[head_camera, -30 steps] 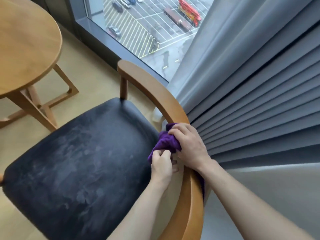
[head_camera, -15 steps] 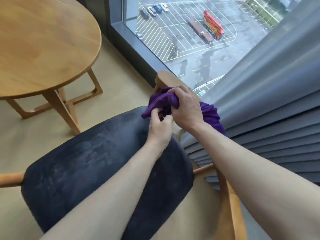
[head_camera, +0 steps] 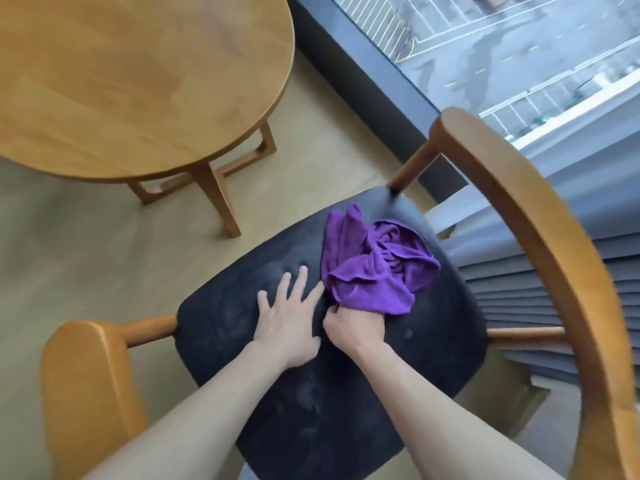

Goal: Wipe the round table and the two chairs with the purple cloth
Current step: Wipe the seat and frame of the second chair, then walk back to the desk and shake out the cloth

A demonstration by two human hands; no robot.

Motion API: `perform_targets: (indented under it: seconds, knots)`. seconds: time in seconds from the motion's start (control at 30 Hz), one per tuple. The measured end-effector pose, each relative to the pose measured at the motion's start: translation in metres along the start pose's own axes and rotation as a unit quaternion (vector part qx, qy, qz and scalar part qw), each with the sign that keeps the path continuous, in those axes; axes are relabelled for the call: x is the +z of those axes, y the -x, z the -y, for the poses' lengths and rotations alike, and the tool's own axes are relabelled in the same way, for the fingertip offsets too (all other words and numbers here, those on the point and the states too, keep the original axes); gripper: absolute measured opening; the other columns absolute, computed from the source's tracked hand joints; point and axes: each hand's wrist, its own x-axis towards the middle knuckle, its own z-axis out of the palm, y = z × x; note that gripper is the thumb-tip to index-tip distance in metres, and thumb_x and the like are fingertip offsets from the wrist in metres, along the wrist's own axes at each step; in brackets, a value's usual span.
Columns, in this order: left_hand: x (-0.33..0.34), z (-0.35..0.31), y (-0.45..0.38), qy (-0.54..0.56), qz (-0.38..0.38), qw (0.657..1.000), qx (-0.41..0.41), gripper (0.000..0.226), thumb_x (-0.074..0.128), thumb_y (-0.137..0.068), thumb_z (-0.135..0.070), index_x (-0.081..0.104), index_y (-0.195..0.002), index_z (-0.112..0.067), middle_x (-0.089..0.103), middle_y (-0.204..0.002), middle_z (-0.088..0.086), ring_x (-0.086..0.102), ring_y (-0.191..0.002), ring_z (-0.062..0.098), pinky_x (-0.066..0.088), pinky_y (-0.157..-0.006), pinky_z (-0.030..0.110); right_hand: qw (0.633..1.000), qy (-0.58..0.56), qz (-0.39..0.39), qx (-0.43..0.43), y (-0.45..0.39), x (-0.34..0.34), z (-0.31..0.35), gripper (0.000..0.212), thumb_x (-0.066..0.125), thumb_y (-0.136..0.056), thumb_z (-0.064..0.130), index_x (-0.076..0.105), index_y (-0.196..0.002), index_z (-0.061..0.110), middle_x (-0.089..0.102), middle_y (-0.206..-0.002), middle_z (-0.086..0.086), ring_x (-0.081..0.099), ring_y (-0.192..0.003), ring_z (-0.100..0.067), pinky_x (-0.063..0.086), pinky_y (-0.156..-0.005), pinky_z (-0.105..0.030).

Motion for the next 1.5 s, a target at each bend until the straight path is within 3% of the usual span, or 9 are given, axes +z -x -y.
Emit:
perform_targets:
  seconds: [0.1,0.2,0.3,0.43,0.57,0.9,1.03,1.27,1.5]
  knots:
    - [-0.005,0.006,-0.001,0.038,0.001,0.999,0.000,0.080,0.061,-0.087,-0.036,0.021,-0.156,-0.036,-0.014,-0.170,-0.005,-0.006,-0.157,0.025,0.012,-0.121,0.061,0.993,-0.119,0.003,0.026,0.007,-0.005,0.003,0.065,0.056,-0.089,0.017,0.041,-0.153,0.012,0.043,-0.156,-0.011,0.036,-0.145,-0.033,0.026,-0.120,-0.034]
    - [-0.022,0.001,0.019,0.223,0.027,0.974,-0.026,0.031,0.059,-0.089,-0.032,0.061,-0.119,-0.024,0.041,-0.157,-0.002,0.038,-0.144,0.021,0.036,-0.116,0.050,0.910,-0.388,0.087,0.118,0.032,-0.032,0.015,0.037,0.058,-0.080,-0.001,0.068,-0.115,0.005,0.070,-0.105,-0.009,0.063,-0.095,-0.027,0.051,-0.082,-0.029]
    - [-0.050,-0.009,0.063,0.508,0.047,0.851,-0.128,0.011,0.059,-0.085,-0.028,0.057,-0.081,-0.017,0.068,-0.090,0.000,0.060,-0.082,0.010,0.048,-0.084,0.037,0.821,-0.540,0.139,0.124,0.074,-0.075,0.020,0.022,0.051,-0.066,-0.005,0.066,-0.075,0.009,0.063,-0.065,0.001,0.055,-0.066,-0.018,0.042,-0.055,-0.022]
    - [-0.108,-0.021,0.131,0.702,0.040,0.697,-0.138,0.040,0.056,-0.075,-0.035,0.070,-0.109,-0.022,0.078,-0.101,0.001,0.073,-0.093,0.017,0.052,-0.079,0.039,0.804,-0.577,0.139,0.035,0.139,-0.170,0.022,0.023,0.045,-0.046,0.006,0.055,-0.060,0.021,0.047,-0.061,0.000,0.041,-0.058,-0.013,0.029,-0.048,-0.022]
    - [-0.188,-0.058,0.192,0.762,-0.006,0.646,-0.050,0.040,0.059,-0.071,-0.029,0.065,-0.109,-0.018,0.067,-0.085,0.007,0.060,-0.072,0.021,0.040,-0.072,0.038,0.793,-0.582,0.151,-0.101,0.209,-0.280,0.032,0.027,0.046,-0.049,0.000,0.059,-0.066,0.017,0.047,-0.066,-0.007,0.041,-0.058,-0.016,0.029,-0.050,-0.025]
    - [-0.392,-0.129,0.365,0.589,-0.172,0.765,0.194,0.017,0.064,-0.089,-0.041,0.074,-0.102,-0.037,0.073,-0.099,-0.012,0.065,-0.090,0.004,0.050,-0.083,0.029,0.740,-0.608,-0.012,-0.288,0.380,-0.523,0.049,0.035,0.049,-0.060,-0.005,0.067,-0.089,0.002,0.062,-0.076,-0.013,0.061,-0.065,-0.023,0.049,-0.059,-0.026]
    - [-0.446,-0.147,0.414,0.601,-0.159,0.736,0.269,0.023,0.068,-0.090,-0.045,0.073,-0.111,-0.038,0.073,-0.114,-0.006,0.068,-0.098,0.017,0.051,-0.091,0.042,0.682,-0.655,-0.027,-0.324,0.440,-0.574,0.045,0.037,0.045,-0.089,-0.003,0.065,-0.121,-0.006,0.066,-0.102,-0.020,0.066,-0.087,-0.030,0.054,-0.081,-0.038]
    - [-0.481,-0.173,0.455,0.637,0.036,0.646,0.420,0.073,0.080,-0.086,-0.038,0.045,-0.149,-0.027,0.055,-0.148,0.014,0.058,-0.131,0.036,0.049,-0.107,0.051,0.428,-0.838,-0.025,-0.338,0.496,-0.577,0.048,0.046,0.048,-0.080,0.007,0.051,-0.124,-0.004,0.062,-0.106,-0.016,0.063,-0.094,-0.028,0.051,-0.094,-0.032]
    - [-0.476,-0.177,0.459,0.721,0.072,0.627,0.284,0.035,0.068,-0.095,-0.017,0.066,-0.126,-0.003,0.067,-0.126,0.029,0.064,-0.105,0.036,0.050,-0.099,0.048,0.453,-0.820,-0.136,-0.321,0.496,-0.529,0.092,0.081,0.029,-0.066,-0.019,0.041,-0.146,-0.010,0.059,-0.125,-0.027,0.059,-0.115,-0.036,0.042,-0.115,-0.037]
